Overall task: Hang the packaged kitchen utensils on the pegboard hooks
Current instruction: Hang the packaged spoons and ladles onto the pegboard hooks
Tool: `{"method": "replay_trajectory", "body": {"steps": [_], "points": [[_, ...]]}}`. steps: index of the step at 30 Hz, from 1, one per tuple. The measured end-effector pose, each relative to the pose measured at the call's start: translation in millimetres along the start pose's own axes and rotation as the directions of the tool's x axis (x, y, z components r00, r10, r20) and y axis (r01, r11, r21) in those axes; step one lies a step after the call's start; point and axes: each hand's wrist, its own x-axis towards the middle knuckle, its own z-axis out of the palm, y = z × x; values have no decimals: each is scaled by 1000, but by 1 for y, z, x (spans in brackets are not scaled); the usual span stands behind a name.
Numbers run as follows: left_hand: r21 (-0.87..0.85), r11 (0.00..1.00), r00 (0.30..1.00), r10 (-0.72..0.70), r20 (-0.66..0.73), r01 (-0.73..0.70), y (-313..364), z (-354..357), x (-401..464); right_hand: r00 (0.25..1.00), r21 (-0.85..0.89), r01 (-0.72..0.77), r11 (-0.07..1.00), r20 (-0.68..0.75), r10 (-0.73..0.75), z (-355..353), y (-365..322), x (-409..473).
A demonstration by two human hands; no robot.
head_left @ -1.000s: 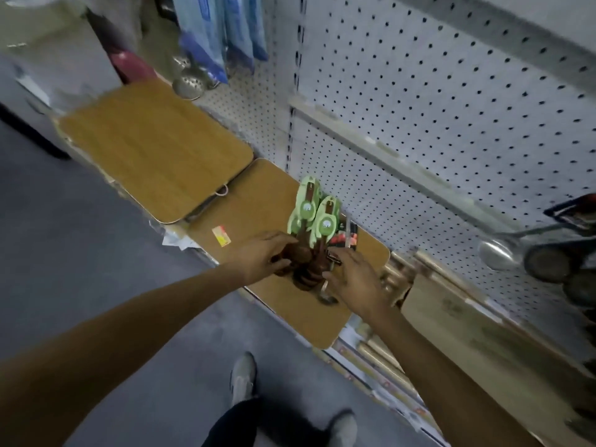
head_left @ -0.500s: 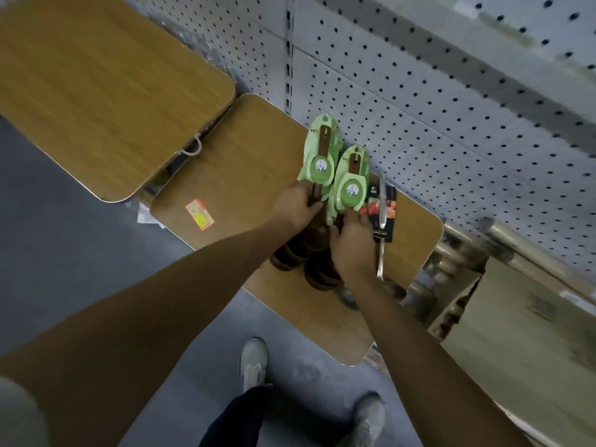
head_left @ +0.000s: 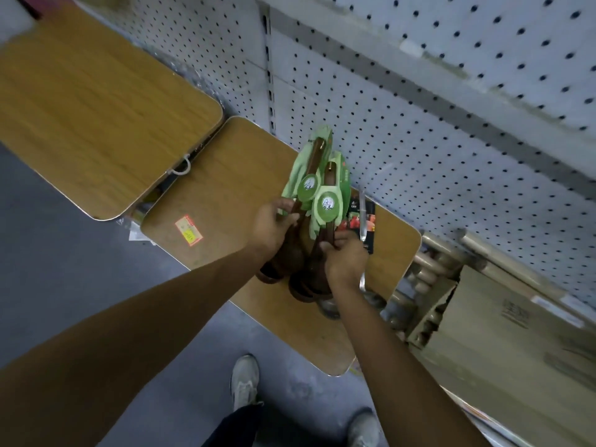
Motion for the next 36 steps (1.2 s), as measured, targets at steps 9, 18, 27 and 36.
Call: {"method": "replay_trajectory", "body": {"steps": [9,18,27,36], "points": [[-177,982,997,68,43,-60,104,-41,-116,957,321,268,908,18,-289,-102,-44,-74],[-238,964,983,146,115,-116,196,-30,-255,934,438,258,861,114,-338,-237,-42,-183],[-99,971,912,237,335,-216,241,5,-362,893,457,319,831,150,-425,-357,23,-270],[-55,950,799,289,527,-308,293,77,-410,943,488,289,824,0,-332,-455,77,-299]]}}
